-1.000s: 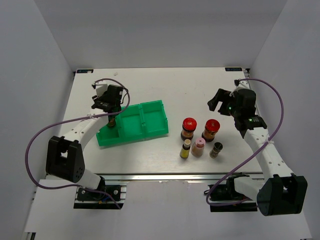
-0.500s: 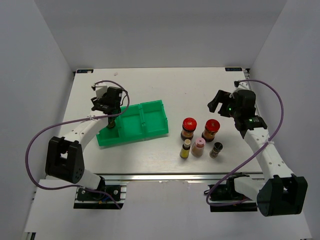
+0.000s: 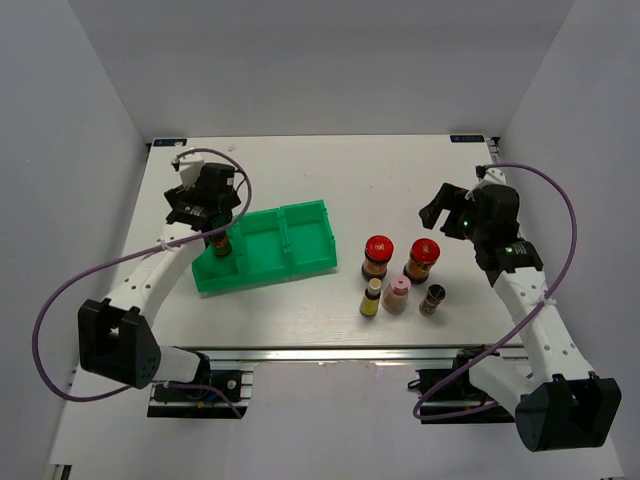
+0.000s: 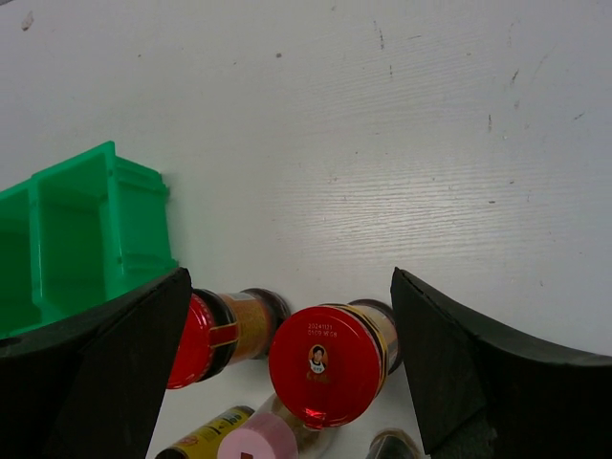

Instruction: Organize the condiment bottles

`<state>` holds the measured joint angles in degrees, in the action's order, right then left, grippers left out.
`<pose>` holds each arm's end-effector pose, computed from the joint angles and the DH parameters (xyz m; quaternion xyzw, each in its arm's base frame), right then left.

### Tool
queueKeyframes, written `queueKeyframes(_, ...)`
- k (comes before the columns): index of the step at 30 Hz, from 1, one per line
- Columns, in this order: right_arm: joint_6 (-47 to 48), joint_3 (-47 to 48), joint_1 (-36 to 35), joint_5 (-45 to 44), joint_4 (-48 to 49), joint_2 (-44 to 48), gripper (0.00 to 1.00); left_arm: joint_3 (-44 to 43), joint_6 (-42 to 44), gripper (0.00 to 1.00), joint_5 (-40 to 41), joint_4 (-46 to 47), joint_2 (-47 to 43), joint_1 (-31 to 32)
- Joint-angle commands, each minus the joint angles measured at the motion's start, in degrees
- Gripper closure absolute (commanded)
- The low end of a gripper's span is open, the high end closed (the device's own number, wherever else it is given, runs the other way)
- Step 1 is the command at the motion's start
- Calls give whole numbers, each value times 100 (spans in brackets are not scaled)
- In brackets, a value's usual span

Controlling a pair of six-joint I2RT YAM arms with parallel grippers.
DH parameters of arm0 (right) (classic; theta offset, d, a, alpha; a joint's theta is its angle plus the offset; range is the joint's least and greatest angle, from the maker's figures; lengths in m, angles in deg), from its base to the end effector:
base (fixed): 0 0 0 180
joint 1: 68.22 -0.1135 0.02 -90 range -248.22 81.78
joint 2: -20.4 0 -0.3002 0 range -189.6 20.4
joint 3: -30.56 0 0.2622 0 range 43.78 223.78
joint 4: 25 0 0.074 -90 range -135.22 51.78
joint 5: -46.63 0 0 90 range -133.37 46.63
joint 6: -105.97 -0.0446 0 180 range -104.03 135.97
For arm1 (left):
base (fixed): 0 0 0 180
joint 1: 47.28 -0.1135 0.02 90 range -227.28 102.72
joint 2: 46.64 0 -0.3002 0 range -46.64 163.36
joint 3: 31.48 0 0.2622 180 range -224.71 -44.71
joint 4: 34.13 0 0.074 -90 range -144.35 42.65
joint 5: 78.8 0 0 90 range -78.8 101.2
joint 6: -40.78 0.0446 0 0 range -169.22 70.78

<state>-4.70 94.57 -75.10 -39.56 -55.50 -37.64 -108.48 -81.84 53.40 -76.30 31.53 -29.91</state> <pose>0.2277 0.0305 0.3463 0.0831 0.8368 0.1558 0.5183 0.2938 -0.0605 0.3285 -0.2550 0.8302 0.1435 0.4745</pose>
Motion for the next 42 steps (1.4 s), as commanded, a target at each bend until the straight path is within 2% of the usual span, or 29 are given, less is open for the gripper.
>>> queueKeyframes(1, -25, 186, 11, -109, -74, 179, 11, -609, -52, 2, -735, -575, -469, -23)
queueKeyframes(4, -139, 230, 11, -240, -126, 170, 11, -813, 106, 2, -1440, -446, -689, 170)
queueKeyframes(5, -157, 274, 11, -310, -162, 144, 11, -760, 176, 2, -1816, -358, -785, 440)
queueKeyframes(6, -166, 309, 11, -511, -249, 127, 11, -725, 229, 2, -1907, -148, -812, 635)
queueKeyframes(7, -183, 344, 2, -609, -311, 74, 11, -699, 395, 2, -1960, -42, -821, 1089)
queueKeyframes(10, -201, 511, 2, -759, -574, -84, 11, -777, 660, 2, -2197, 100, -602, 1942)
queueKeyframes(16, -183, 626, 11, -873, -865, -339, 11, -874, 1231, 2, -3488, 443, 75, 3024)
queueKeyframes(21, -131, 520, 11, -935, -812, -322, 11, -1190, 1767, 2, -3780, 373, 602, 4141)
queueKeyframes(24, -122, 494, 11, -988, -821, -322, 11, -1217, 1856, 2, -3587, 364, 708, 4450)
queueKeyframes(29, -96, 476, 19, -961, -812, -340, 11, -1243, 2102, 2, -3833, 425, 1050, 4890)
queueKeyframes(31, -87, 459, 11, -970, -812, -339, 11, -1322, 2137, 2, -3501, 303, 1191, 5030)
queueKeyframes(38, -52, 450, 19, -970, -812, -296, 11, -1489, 2032, 2, -3288, 206, 1762, 5049)
queueKeyframes(39, -43, 441, 11, -979, -812, -278, 11, -1542, 2014, 9, -3288, 153, 1876, 5049)
queueKeyframes(42, -43, 432, 11, -1023, -821, -269, 11, -1595, 1970, 23, -3227, 57, 2009, 5049)
